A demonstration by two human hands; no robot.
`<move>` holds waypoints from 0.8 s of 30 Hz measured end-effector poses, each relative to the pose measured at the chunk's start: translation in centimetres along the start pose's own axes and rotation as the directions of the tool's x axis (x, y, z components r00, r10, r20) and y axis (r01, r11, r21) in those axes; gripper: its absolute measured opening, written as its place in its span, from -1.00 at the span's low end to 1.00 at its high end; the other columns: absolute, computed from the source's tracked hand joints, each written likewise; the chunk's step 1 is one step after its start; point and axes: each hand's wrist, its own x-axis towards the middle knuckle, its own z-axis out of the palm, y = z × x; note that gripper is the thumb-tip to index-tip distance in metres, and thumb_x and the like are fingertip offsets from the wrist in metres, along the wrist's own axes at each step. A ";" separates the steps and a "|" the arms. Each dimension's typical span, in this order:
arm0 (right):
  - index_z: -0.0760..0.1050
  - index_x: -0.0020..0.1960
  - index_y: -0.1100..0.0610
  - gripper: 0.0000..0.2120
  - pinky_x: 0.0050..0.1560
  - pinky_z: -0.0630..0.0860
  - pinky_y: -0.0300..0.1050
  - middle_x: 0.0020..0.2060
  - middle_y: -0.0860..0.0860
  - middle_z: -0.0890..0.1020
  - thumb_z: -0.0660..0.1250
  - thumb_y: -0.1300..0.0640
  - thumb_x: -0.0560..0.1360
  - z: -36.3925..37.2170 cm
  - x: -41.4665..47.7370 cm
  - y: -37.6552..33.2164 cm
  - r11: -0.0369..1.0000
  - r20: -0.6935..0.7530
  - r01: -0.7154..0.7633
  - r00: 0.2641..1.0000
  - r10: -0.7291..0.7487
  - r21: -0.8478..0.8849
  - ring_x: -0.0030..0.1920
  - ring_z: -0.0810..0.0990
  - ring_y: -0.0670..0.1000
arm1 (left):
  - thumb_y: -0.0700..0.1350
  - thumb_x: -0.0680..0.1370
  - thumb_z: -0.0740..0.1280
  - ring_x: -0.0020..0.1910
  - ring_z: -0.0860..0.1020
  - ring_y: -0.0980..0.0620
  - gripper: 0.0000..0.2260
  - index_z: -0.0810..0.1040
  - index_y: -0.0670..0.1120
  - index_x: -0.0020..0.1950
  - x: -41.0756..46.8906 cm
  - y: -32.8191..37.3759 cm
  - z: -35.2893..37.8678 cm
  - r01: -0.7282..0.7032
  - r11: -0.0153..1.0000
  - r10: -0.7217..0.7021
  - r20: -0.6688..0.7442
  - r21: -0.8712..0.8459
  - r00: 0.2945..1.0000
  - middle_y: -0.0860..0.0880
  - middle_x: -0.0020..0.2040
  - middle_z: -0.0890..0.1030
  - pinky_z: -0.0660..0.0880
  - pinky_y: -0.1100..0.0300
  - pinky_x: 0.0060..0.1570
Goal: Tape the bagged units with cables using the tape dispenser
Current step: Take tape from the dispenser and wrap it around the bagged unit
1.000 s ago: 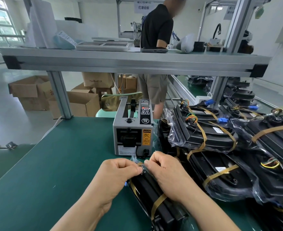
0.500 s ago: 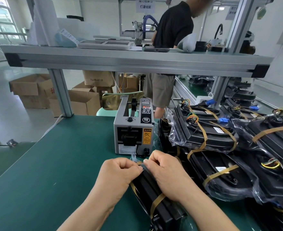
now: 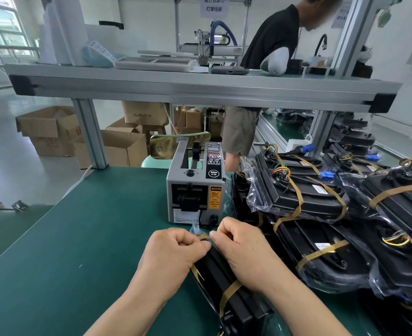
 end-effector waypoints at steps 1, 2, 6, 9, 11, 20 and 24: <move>0.44 -0.23 0.08 -0.73 -0.17 0.47 -0.02 -0.34 -0.06 0.52 0.28 -0.03 0.58 0.1 0.0 0.0 1.000 0.000 0.004 1.000 -0.004 -0.004 -0.28 0.44 -0.08 | 0.06 0.37 0.54 -0.55 0.28 0.16 -0.83 0.62 0.06 -0.34 0.1 0.0 0.0 0.000 1.000 0.000 -0.003 -0.005 1.000 0.15 -0.54 0.37 0.27 0.24 -0.41; 0.43 -0.23 0.08 -0.73 -0.16 0.47 -0.01 -0.34 -0.06 0.52 0.28 -0.03 0.58 0.1 0.0 0.0 1.000 -0.001 0.008 1.000 -0.008 -0.007 -0.28 0.44 -0.08 | 0.06 0.36 0.55 -0.55 0.26 0.16 -0.81 0.60 0.05 -0.33 0.1 -0.1 0.0 0.002 1.000 -0.002 -0.010 -0.014 1.000 0.15 -0.54 0.34 0.25 0.24 -0.43; 0.43 -0.24 0.08 -0.72 -0.19 0.48 -0.03 -0.36 -0.06 0.51 0.28 -0.03 0.58 0.1 0.0 0.1 1.000 -0.005 0.010 1.000 -0.010 0.004 -0.30 0.45 -0.09 | 0.09 0.30 0.59 -0.53 0.27 0.16 -0.73 0.55 0.00 -0.32 0.5 -0.4 0.0 0.012 0.998 -0.015 -0.041 -0.063 0.999 0.14 -0.51 0.35 0.26 0.20 -0.42; 0.45 -0.21 0.10 -0.73 -0.18 0.48 -0.03 -0.35 -0.05 0.52 0.28 -0.03 0.58 0.1 0.0 0.0 1.000 0.000 0.010 1.000 -0.010 0.011 -0.29 0.45 -0.09 | 0.05 0.36 0.57 -0.44 0.38 0.12 -0.76 0.57 0.00 -0.35 0.7 -0.5 0.2 0.028 0.994 -0.033 -0.053 -0.107 0.998 0.07 -0.45 0.48 0.33 0.20 -0.33; 0.43 -0.23 0.09 -0.73 -0.17 0.48 -0.02 -0.36 -0.06 0.51 0.27 -0.03 0.59 0.1 -0.1 0.0 1.000 0.000 0.013 1.000 -0.013 0.012 -0.29 0.44 -0.09 | 0.02 0.39 0.55 -0.37 0.45 0.08 -0.77 0.58 -0.02 -0.37 0.9 -0.5 0.2 0.031 0.991 -0.039 -0.058 -0.128 0.998 0.01 -0.40 0.54 0.38 0.17 -0.26; 0.43 -0.23 0.06 -0.73 -0.18 0.44 -0.10 -0.34 -0.07 0.51 0.26 -0.02 0.60 -0.4 -0.1 0.0 1.000 0.014 0.001 1.000 -0.001 0.021 -0.27 0.45 -0.10 | -0.05 0.26 0.66 -0.49 0.33 0.20 -0.70 0.58 -0.06 -0.21 2.0 -0.7 -1.0 -0.019 0.999 0.022 0.133 -0.026 0.991 0.15 -0.46 0.40 0.31 0.38 -0.48; 0.43 -0.23 0.07 -0.73 -0.25 0.39 -0.15 -0.37 -0.08 0.49 0.27 -0.03 0.59 -0.3 0.0 0.1 1.000 0.022 0.007 1.000 -0.007 0.020 -0.32 0.41 -0.11 | -0.08 0.26 0.66 -0.51 0.37 0.19 -0.74 0.59 -0.06 -0.27 2.8 -0.2 -1.7 -0.049 0.998 0.041 0.183 0.039 0.982 0.13 -0.50 0.45 0.32 0.38 -0.49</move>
